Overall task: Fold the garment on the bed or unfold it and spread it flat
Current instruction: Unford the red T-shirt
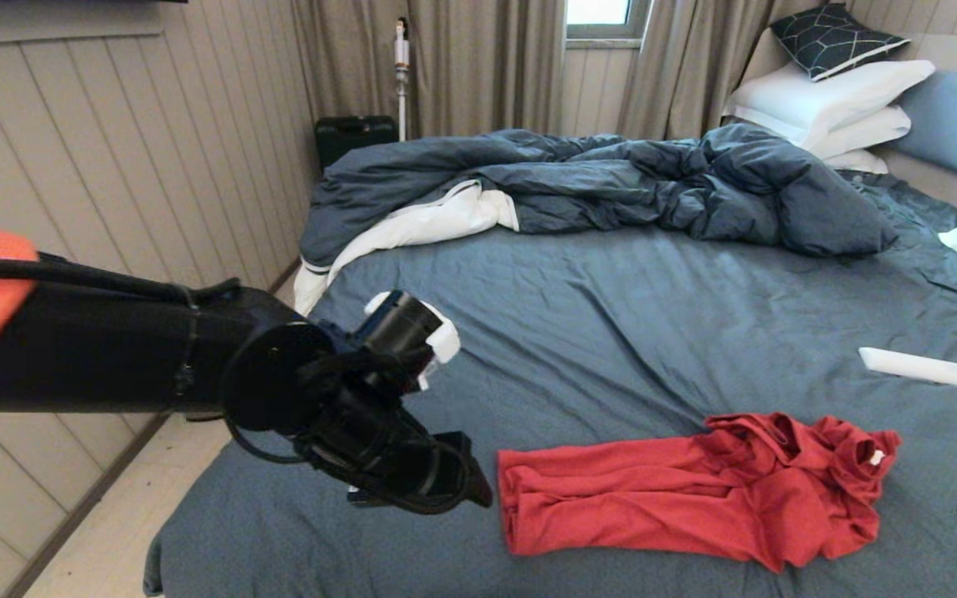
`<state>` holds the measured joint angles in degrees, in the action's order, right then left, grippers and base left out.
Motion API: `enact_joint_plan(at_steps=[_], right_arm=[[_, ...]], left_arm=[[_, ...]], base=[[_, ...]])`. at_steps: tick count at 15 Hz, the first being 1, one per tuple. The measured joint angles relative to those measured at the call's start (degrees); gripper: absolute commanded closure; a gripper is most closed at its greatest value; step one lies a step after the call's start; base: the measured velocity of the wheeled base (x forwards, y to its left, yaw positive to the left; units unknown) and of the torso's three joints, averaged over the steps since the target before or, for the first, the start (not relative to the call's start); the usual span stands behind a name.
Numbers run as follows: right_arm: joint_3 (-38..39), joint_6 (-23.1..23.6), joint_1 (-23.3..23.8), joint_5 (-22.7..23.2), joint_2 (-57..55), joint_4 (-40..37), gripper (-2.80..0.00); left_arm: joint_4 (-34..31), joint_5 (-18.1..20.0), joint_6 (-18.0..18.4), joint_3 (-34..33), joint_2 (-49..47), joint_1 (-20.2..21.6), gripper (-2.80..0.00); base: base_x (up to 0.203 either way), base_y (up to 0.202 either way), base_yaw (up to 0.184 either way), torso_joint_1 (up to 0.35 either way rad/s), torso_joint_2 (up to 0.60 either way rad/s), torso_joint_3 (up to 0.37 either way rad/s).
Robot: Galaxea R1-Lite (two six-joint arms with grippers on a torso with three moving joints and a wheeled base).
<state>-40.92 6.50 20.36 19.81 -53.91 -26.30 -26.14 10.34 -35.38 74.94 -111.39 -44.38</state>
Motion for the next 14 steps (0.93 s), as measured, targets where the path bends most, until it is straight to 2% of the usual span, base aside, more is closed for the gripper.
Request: enact_joint_plan(at_steps=[2, 9, 14], right_arm=[[0.05, 0.02, 1.16, 0.55, -0.28, 0.2, 0.0], [0.02, -0.09, 2.1, 1.51, -1.57, 0.33, 0.0], [0.11, -0.01, 3.59, 3.3, -2.01, 0.33, 0.0]], left_arm=[[-0.01, -4.87, -0.53, 3.37, -4.29, -2.05, -2.8], [0.71, -7.09, -2.46, 12.24, -13.24, -6.31, -2.8], [4.37, -16.88, -2.26, 12.76, -17.66, -8.37, -2.8]], base=[[0.0, 0.0, 0.0, 0.0, 0.0, 0.0], [0.0, 0.0, 0.0, 0.0, 0.0, 0.0], [0.0, 0.0, 0.0, 0.0, 0.0, 0.0]])
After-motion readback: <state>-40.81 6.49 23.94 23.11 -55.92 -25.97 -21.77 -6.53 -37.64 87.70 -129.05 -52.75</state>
